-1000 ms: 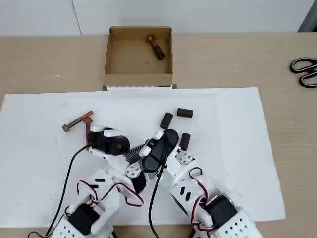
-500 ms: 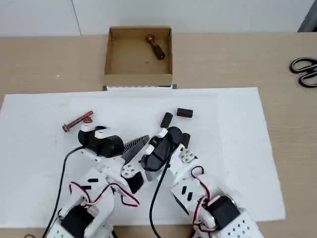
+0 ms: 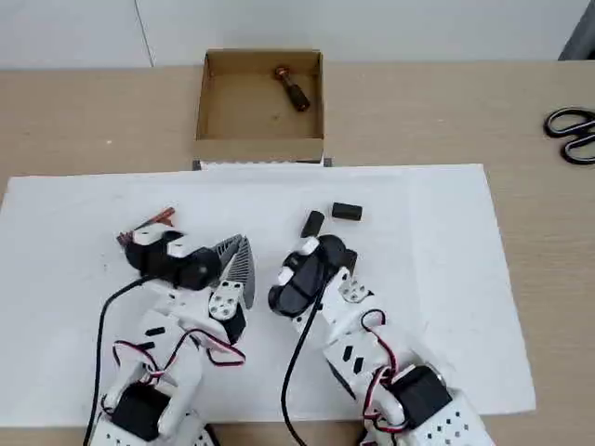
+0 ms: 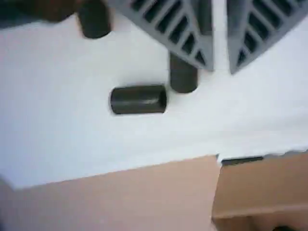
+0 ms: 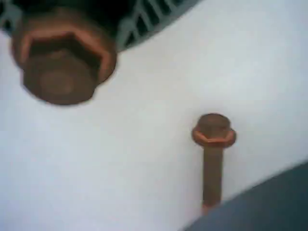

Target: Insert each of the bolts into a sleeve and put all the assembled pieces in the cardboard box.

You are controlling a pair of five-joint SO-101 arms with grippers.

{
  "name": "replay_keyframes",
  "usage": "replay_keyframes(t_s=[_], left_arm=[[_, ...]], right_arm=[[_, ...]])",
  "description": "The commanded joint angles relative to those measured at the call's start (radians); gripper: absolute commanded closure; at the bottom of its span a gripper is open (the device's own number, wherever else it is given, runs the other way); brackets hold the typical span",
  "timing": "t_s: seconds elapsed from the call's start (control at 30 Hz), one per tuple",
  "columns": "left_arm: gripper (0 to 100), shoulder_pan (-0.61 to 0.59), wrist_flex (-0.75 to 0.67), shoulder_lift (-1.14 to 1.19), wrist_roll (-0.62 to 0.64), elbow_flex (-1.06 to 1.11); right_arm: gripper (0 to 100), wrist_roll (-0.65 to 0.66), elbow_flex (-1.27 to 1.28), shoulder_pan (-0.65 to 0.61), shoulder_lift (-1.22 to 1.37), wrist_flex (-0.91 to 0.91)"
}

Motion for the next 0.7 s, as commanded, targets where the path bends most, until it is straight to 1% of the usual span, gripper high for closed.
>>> replay_keyframes(t_s=[0.0, 0.13, 0.23, 0.4, 0.53, 0.6, 0.67], left_arm=[[99, -0.055, -0.005, -0.011, -0.068, 0.045], [99, -0.141, -0.002, -0.011, -0.153, 0.051], [99, -0.204, -0.005, -0.011, -0.203, 0.085], [99, -0.273, 0.000, -0.009, -0.209, 0.116], [99, -0.298, 0.015, -0.008, -0.210, 0.116], [99, -0.296, 0.063, -0.008, -0.245, 0.116], [99, -0.296, 0.126, -0.008, -0.319, 0.116]], right_arm=[[99.6, 0.005, -0.038, 0.096, -0.001, -0.050], [99.7, 0.060, -0.069, 0.171, 0.053, -0.166], [99.7, 0.061, -0.175, 0.196, 0.197, -0.226], [99.7, 0.060, -0.488, 0.223, 0.573, -0.243], [99.7, 0.071, -0.764, 0.225, 0.875, -0.243], [99.7, 0.115, -0.905, 0.228, 1.027, -0.243], [99.7, 0.166, -1.053, 0.248, 1.179, -0.243]])
